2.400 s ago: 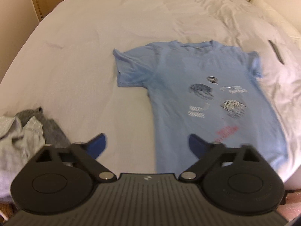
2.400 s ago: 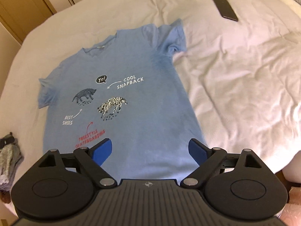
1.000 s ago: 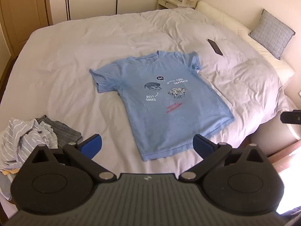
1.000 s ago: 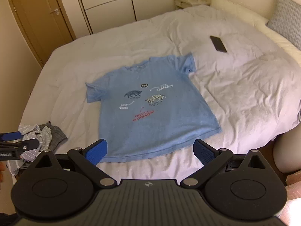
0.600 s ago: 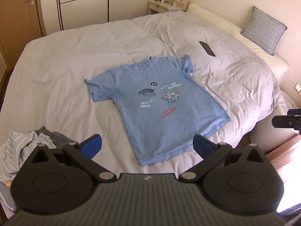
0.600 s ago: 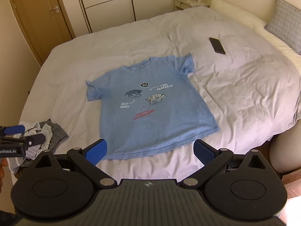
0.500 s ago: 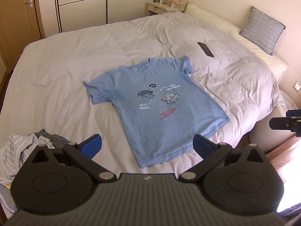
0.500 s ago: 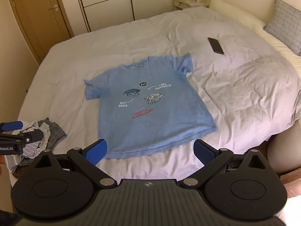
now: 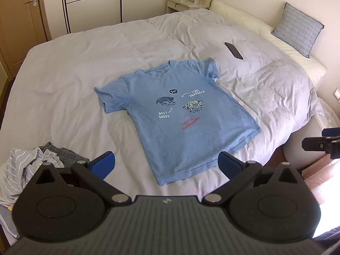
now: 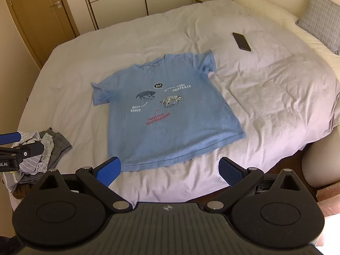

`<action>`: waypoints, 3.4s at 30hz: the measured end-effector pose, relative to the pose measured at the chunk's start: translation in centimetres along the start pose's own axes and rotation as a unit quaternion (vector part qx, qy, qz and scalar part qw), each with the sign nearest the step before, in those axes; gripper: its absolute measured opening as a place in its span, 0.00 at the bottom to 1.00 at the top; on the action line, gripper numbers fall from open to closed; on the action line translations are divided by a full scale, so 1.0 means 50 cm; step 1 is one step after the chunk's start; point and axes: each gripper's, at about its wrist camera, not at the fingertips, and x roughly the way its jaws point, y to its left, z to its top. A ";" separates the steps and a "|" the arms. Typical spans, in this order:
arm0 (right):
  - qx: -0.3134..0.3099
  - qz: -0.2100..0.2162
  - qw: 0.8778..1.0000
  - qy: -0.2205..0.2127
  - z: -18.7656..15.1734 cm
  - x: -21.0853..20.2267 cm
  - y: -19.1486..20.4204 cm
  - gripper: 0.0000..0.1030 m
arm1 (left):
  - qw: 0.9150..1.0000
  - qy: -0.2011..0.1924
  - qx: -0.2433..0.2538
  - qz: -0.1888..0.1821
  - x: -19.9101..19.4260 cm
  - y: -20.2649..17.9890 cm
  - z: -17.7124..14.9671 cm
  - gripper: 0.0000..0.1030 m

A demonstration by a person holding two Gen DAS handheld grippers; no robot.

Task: Fold clothes

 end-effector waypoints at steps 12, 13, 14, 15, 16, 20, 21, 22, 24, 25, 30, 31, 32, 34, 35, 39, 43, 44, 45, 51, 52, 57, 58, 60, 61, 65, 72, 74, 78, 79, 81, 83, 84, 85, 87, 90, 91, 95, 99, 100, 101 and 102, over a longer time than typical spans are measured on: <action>0.014 0.014 1.000 0.008 -0.011 0.020 0.000 0.98 | 1.000 0.003 -0.005 0.007 0.007 0.022 0.001 0.99; 0.014 0.014 1.000 0.010 -0.011 0.023 0.002 0.98 | 1.000 0.003 -0.005 0.007 0.008 0.024 0.001 0.99; 0.013 0.014 1.000 0.011 -0.009 0.026 0.006 0.98 | 1.000 0.004 -0.005 0.008 0.009 0.026 0.001 0.99; 0.012 0.016 1.000 0.012 -0.007 0.029 0.010 0.98 | 1.000 0.004 -0.007 0.009 0.009 0.029 0.000 0.99; 0.010 0.017 1.000 0.013 -0.005 0.032 0.014 0.98 | 1.000 0.003 -0.009 0.010 0.009 0.034 -0.001 0.99; 0.000 0.022 1.000 0.013 0.005 0.042 0.035 0.98 | 1.000 -0.002 -0.021 0.013 0.010 0.053 -0.004 0.99; -0.002 0.022 1.000 0.011 0.008 0.044 0.039 0.98 | 1.000 -0.005 -0.022 0.012 0.010 0.057 -0.005 0.99; -0.004 0.023 1.000 0.009 0.010 0.045 0.042 0.98 | 1.000 -0.009 -0.021 0.012 0.010 0.061 -0.006 0.99; -0.005 0.024 1.000 0.001 0.014 0.045 0.046 0.98 | 1.000 -0.017 -0.012 0.010 0.010 0.068 -0.010 0.99; -0.004 0.026 1.000 -0.003 0.016 0.045 0.048 0.98 | 1.000 -0.020 -0.008 0.011 0.011 0.071 -0.011 0.99; -0.011 0.024 1.000 -0.017 0.029 0.052 0.057 0.98 | 1.000 -0.015 0.009 0.021 0.052 0.103 -0.001 0.99; -0.016 0.022 0.999 -0.018 0.033 0.056 0.060 0.98 | 1.000 -0.014 0.013 0.023 0.061 0.109 0.001 0.99; -0.021 0.021 0.999 -0.018 0.037 0.060 0.063 0.98 | 0.999 -0.014 0.022 0.022 0.073 0.118 0.007 0.99; -0.042 0.022 0.999 -0.017 0.052 0.073 0.070 0.98 | 0.998 -0.024 0.061 0.013 0.102 0.140 0.031 0.98; -0.052 0.023 0.998 -0.017 0.059 0.080 0.074 0.98 | 0.995 -0.032 0.090 0.013 0.118 0.152 0.047 0.98; -0.114 0.025 0.993 -0.022 0.109 0.135 0.087 0.98 | 0.979 -0.045 0.193 0.046 0.190 0.197 0.120 0.98; -0.143 0.045 0.989 -0.007 0.173 0.236 0.114 0.94 | 0.973 -0.028 0.218 0.066 0.262 0.254 0.193 0.97; -0.149 0.055 0.987 -0.003 0.188 0.265 0.122 0.92 | 0.971 -0.025 0.229 0.069 0.279 0.266 0.207 0.95; -0.155 0.065 0.986 0.001 0.203 0.295 0.131 0.89 | 0.967 -0.022 0.242 0.073 0.295 0.276 0.218 0.95; -0.226 0.111 0.967 0.028 0.267 0.452 0.225 0.59 | 0.952 0.008 0.299 0.070 0.392 0.354 0.254 0.85; -0.244 0.115 0.963 0.027 0.272 0.470 0.245 0.55 | 0.949 0.013 0.309 0.067 0.408 0.367 0.255 0.83; -0.299 0.133 0.945 0.010 0.292 0.526 0.341 0.49 | 0.905 0.020 0.420 0.062 0.502 0.421 0.240 0.81; -0.300 0.131 0.945 0.006 0.295 0.538 0.357 0.48 | 0.894 0.021 0.444 0.059 0.524 0.433 0.236 0.79; -0.305 0.124 0.944 0.000 0.296 0.563 0.391 0.39 | 0.876 0.023 0.479 0.045 0.570 0.458 0.231 0.74; -0.310 0.119 0.943 -0.002 0.294 0.576 0.408 0.36 | 0.868 0.024 0.494 0.038 0.594 0.471 0.229 0.70; -0.346 0.090 0.934 -0.004 0.274 0.629 0.484 0.30 | 0.843 0.031 0.537 0.004 0.685 0.517 0.231 0.64; -0.384 0.058 0.922 0.004 0.248 0.760 0.585 0.30 | 0.830 0.016 0.557 -0.023 0.819 0.568 0.249 0.64; -0.394 0.052 0.918 0.002 0.241 0.812 0.605 0.30 | 0.826 0.015 0.563 -0.029 0.850 0.574 0.243 0.64; -0.393 0.049 0.918 0.004 0.231 0.928 0.633 0.30 | 0.839 0.005 0.543 -0.037 0.887 0.590 0.235 0.64; -0.398 0.048 0.916 0.004 0.227 0.955 0.641 0.30 | 0.844 0.003 0.536 -0.039 0.897 0.595 0.233 0.64; -0.406 0.050 0.913 -0.003 0.222 0.993 0.655 0.30 | 0.849 0.001 0.526 -0.040 0.909 0.604 0.227 0.64; -0.419 0.040 0.907 -0.011 0.215 1.022 0.667 0.31 | 0.854 0.000 0.518 -0.041 0.919 0.612 0.221 0.64; -0.427 0.033 0.904 -0.015 0.210 1.036 0.674 0.31 | 0.856 0.000 0.516 -0.041 0.922 0.615 0.218 0.64; -0.433 0.028 0.901 -0.019 0.207 1.047 0.679 0.32 | 0.856 -0.001 0.515 -0.043 0.924 0.617 0.215 0.64; -0.455 0.020 0.890 -0.030 0.199 1.067 0.691 0.34 | 0.856 -0.002 0.515 -0.045 0.925 0.621 0.211 0.64; -0.493 0.002 0.869 -0.050 0.189 1.089 0.707 0.37 | 0.849 -0.005 0.526 -0.043 0.930 0.625 0.203 0.64; -0.503 -0.007 0.862 -0.058 0.186 1.095 0.710 0.38 | 0.845 -0.008 0.534 -0.039 0.932 0.625 0.199 0.64; -0.502 -0.019 0.862 -0.070 0.198 1.107 0.712 0.24 | 0.826 -0.022 0.562 -0.036 0.942 0.622 0.193 0.64; -0.462 0.000 0.884 -0.074 0.231 1.080 0.699 0.06 | 0.817 -0.029 0.574 -0.040 0.956 0.612 0.199 0.64; -0.450 0.009 0.890 -0.076 0.241 1.070 0.694 0.06 | 0.812 -0.034 0.581 -0.038 0.960 0.608 0.199 0.64; -0.437 0.020 0.896 -0.077 0.251 1.061 0.688 0.06 | 0.805 -0.039 0.591 -0.034 0.965 0.603 0.198 0.64; -0.422 0.030 0.902 -0.078 0.262 1.052 0.681 0.06 | 0.795 -0.045 0.604 -0.030 0.970 0.598 0.196 0.65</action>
